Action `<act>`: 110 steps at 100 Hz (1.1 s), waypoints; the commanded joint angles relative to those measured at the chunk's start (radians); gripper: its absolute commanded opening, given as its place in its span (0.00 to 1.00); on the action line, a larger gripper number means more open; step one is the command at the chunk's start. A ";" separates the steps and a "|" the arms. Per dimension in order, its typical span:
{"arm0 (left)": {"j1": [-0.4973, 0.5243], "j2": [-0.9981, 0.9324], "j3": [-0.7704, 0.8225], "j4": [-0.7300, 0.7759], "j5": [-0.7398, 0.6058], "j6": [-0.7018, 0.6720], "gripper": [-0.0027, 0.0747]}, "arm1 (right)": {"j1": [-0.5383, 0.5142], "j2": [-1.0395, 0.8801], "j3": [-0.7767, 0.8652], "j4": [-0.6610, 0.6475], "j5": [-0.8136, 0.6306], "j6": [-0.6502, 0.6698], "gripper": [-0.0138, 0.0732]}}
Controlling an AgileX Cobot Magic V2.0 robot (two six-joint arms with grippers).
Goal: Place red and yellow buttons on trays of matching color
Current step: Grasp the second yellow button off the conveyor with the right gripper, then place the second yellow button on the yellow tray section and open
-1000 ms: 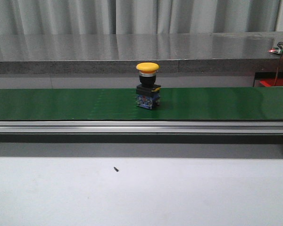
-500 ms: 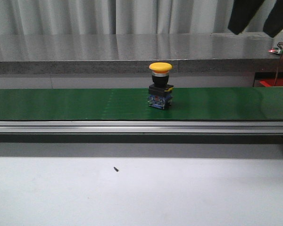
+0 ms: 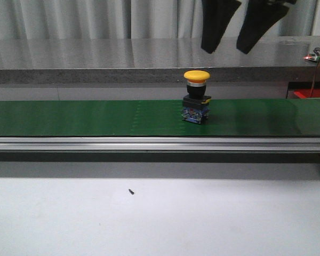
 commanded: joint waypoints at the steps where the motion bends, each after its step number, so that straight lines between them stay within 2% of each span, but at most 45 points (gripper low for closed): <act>1: -0.009 -0.015 -0.026 -0.007 -0.056 0.000 0.01 | 0.006 -0.012 -0.063 -0.001 0.007 0.003 0.76; 47: -0.009 -0.015 -0.026 -0.007 -0.056 0.000 0.01 | 0.006 0.097 -0.084 -0.020 0.003 0.006 0.75; 54: -0.009 -0.017 -0.026 -0.007 -0.056 0.000 0.01 | 0.006 0.099 -0.084 -0.038 0.000 0.010 0.69; 64: -0.009 -0.017 -0.026 -0.007 -0.056 0.000 0.01 | 0.003 0.098 -0.084 -0.051 0.000 0.030 0.50; 71: -0.009 -0.017 -0.026 -0.007 -0.056 0.000 0.01 | 0.001 0.098 -0.084 -0.056 0.002 0.043 0.41; 96: -0.009 -0.017 -0.026 -0.007 -0.056 0.000 0.01 | 0.000 0.058 -0.084 -0.083 0.022 0.051 0.40; 110: -0.009 -0.017 -0.026 -0.007 -0.058 0.000 0.01 | -0.043 0.004 -0.084 -0.092 0.060 0.060 0.40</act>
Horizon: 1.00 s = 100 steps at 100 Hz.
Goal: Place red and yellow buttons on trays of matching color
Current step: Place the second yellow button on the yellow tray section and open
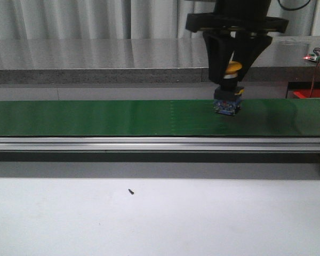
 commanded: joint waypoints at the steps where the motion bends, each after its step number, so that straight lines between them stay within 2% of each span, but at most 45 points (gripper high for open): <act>1: -0.009 -0.011 -0.026 -0.007 -0.062 0.000 0.01 | -0.042 -0.104 -0.030 -0.011 0.022 0.009 0.40; 24: -0.009 -0.011 -0.026 -0.007 -0.063 0.000 0.01 | -0.206 -0.192 -0.027 -0.011 0.060 0.025 0.40; 56: -0.009 -0.011 -0.026 -0.007 -0.064 0.000 0.01 | -0.511 -0.274 0.041 -0.012 0.085 0.035 0.39; 78: -0.009 -0.011 -0.026 -0.007 -0.073 0.000 0.01 | -0.699 -0.278 0.125 0.018 0.020 0.035 0.39; 100: -0.009 -0.011 -0.026 -0.007 -0.073 0.000 0.01 | -0.823 -0.275 0.188 0.050 -0.036 0.059 0.39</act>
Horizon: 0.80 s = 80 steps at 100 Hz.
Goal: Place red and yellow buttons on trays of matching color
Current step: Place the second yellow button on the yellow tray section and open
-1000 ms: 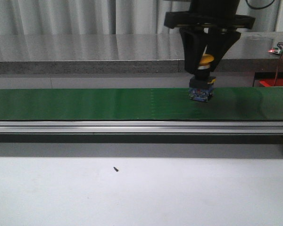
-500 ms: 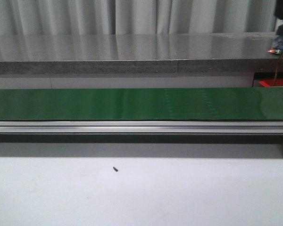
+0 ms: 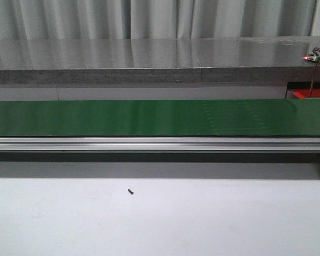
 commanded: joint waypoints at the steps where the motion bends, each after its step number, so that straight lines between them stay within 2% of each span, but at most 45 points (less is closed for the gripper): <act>1: -0.009 -0.011 -0.026 -0.007 -0.069 0.000 0.01 | -0.043 -0.049 0.001 0.035 -0.047 0.021 0.39; 16: -0.009 -0.011 -0.026 -0.007 -0.069 0.000 0.01 | -0.076 -0.047 0.079 0.047 -0.128 0.031 0.39; 51: -0.009 -0.011 -0.026 -0.007 -0.069 0.000 0.01 | -0.076 -0.031 0.211 0.046 -0.318 0.032 0.39; 80: -0.009 -0.011 -0.026 -0.007 -0.078 0.000 0.01 | -0.076 0.067 0.211 0.046 -0.315 0.032 0.39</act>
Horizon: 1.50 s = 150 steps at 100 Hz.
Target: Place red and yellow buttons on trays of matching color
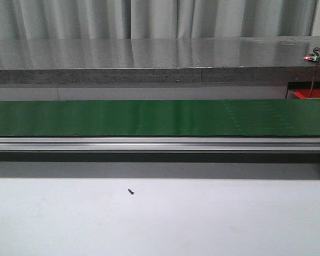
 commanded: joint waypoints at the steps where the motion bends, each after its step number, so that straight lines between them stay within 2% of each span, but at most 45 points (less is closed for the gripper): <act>1: -0.009 -0.011 -0.026 -0.007 -0.074 0.000 0.01 | -0.007 -0.019 -0.020 0.012 -0.031 -0.001 0.39; 39: -0.009 -0.011 -0.026 -0.013 -0.076 0.000 0.01 | -0.007 0.043 -0.020 0.011 -0.080 -0.001 0.41; 46: -0.009 -0.011 -0.026 -0.013 -0.076 0.000 0.01 | -0.007 0.043 -0.020 0.011 -0.082 -0.002 0.47; 58: -0.009 -0.011 -0.026 -0.013 -0.076 0.000 0.01 | -0.007 0.043 -0.020 0.011 -0.080 -0.002 0.68; 65: -0.009 -0.011 -0.026 -0.013 -0.076 0.000 0.01 | -0.007 0.040 -0.020 0.007 -0.081 -0.002 0.74; 109: -0.009 -0.011 -0.026 -0.013 -0.074 0.000 0.01 | 0.015 -0.104 -0.037 -0.017 -0.070 -0.012 0.74; 116: -0.009 -0.011 -0.026 -0.013 -0.074 0.000 0.01 | 0.046 -0.142 -0.037 -0.017 -0.068 -0.012 0.69; 120: -0.009 -0.011 -0.026 -0.013 -0.074 0.000 0.01 | 0.069 -0.162 -0.036 -0.017 -0.067 -0.020 0.62; 128: -0.009 -0.011 -0.026 -0.013 -0.074 0.000 0.01 | 0.115 -0.195 -0.035 -0.017 -0.061 -0.038 0.40; 129: -0.009 -0.011 -0.026 -0.013 -0.074 0.000 0.01 | 0.120 -0.199 -0.035 -0.017 -0.059 -0.040 0.40; 138: -0.009 -0.011 -0.026 -0.013 -0.074 0.000 0.01 | 0.179 -0.228 -0.035 -0.017 -0.046 -0.068 0.11; 140: -0.009 -0.011 -0.026 -0.013 -0.074 0.000 0.01 | 0.188 -0.231 -0.035 -0.017 -0.043 -0.069 0.08; 150: -0.009 -0.011 -0.026 -0.013 -0.074 0.000 0.01 | 0.237 -0.263 -0.026 -0.014 -0.033 -0.070 0.08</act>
